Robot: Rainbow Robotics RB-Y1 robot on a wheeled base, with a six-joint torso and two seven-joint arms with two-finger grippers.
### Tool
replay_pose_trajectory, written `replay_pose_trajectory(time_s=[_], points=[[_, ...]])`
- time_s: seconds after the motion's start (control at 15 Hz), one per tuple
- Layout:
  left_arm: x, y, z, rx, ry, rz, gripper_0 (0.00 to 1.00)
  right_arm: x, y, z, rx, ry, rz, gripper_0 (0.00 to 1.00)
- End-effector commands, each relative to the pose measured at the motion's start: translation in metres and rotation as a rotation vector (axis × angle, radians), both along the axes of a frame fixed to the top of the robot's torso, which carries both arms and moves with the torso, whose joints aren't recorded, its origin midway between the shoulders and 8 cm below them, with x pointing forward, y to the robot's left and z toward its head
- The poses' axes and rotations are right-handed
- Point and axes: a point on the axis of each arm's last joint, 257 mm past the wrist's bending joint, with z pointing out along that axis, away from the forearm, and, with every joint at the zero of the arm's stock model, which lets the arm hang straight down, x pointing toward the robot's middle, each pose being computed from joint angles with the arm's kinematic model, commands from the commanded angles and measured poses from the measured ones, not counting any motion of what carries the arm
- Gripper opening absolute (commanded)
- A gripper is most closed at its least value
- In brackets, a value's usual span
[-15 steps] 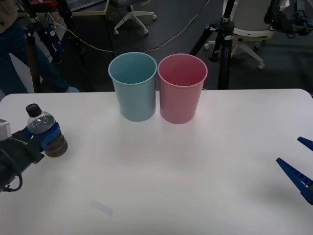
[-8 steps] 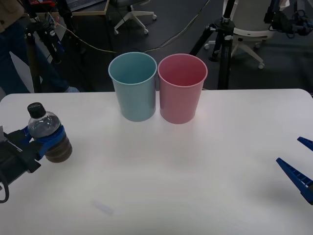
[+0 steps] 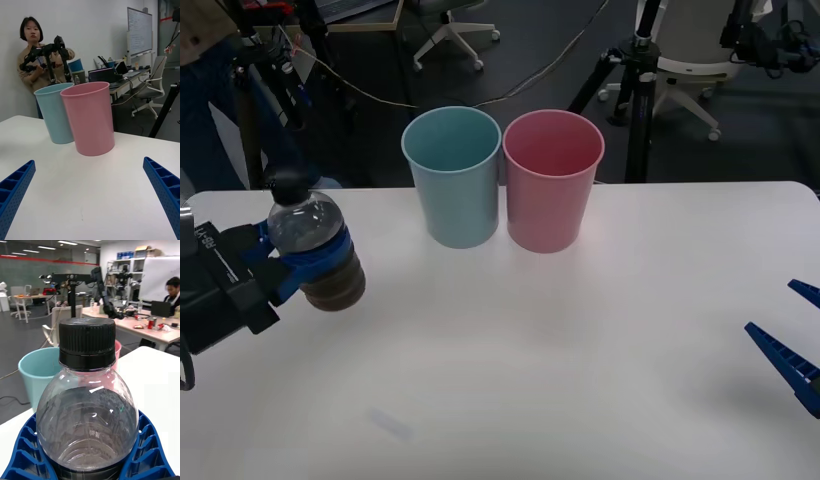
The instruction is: Grasp the object on the table and drop it into the matching bin: aluminum can to the light blue bin, PET bottle to the pink bin.
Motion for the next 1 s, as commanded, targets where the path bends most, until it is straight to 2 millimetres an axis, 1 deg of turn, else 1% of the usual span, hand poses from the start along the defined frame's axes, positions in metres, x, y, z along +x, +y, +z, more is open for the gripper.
replay_pose_trajectory(time_s=[0.07,0.2,0.33,0.47,0.6,0.93,1.0], points=[[0.006,-0.025,0.027,-0.022,-0.009,-0.066,0.00,0.000,0.000,0.000,0.000,0.000,0.000,1.00],[0.012,-0.042,0.045,-0.058,-0.004,-0.104,0.00,0.000,0.000,0.000,0.000,0.000,0.000,1.00],[0.016,-0.055,0.054,-0.043,-0.012,-0.140,0.00,0.000,0.000,0.000,0.000,0.000,0.000,1.00],[0.022,-0.079,0.070,-0.068,0.000,-0.190,0.00,0.000,0.000,0.000,0.000,0.000,0.000,1.00],[0.032,-0.098,0.079,-0.072,-0.001,-0.231,0.00,0.000,0.000,0.000,0.000,0.000,0.000,1.00],[0.093,-0.139,0.104,-0.085,0.009,-0.272,0.00,0.000,0.000,0.000,0.000,0.000,0.000,1.00],[0.104,-0.146,0.105,-0.086,0.012,-0.272,0.00,0.000,0.000,0.000,0.000,0.000,0.000,1.00]])
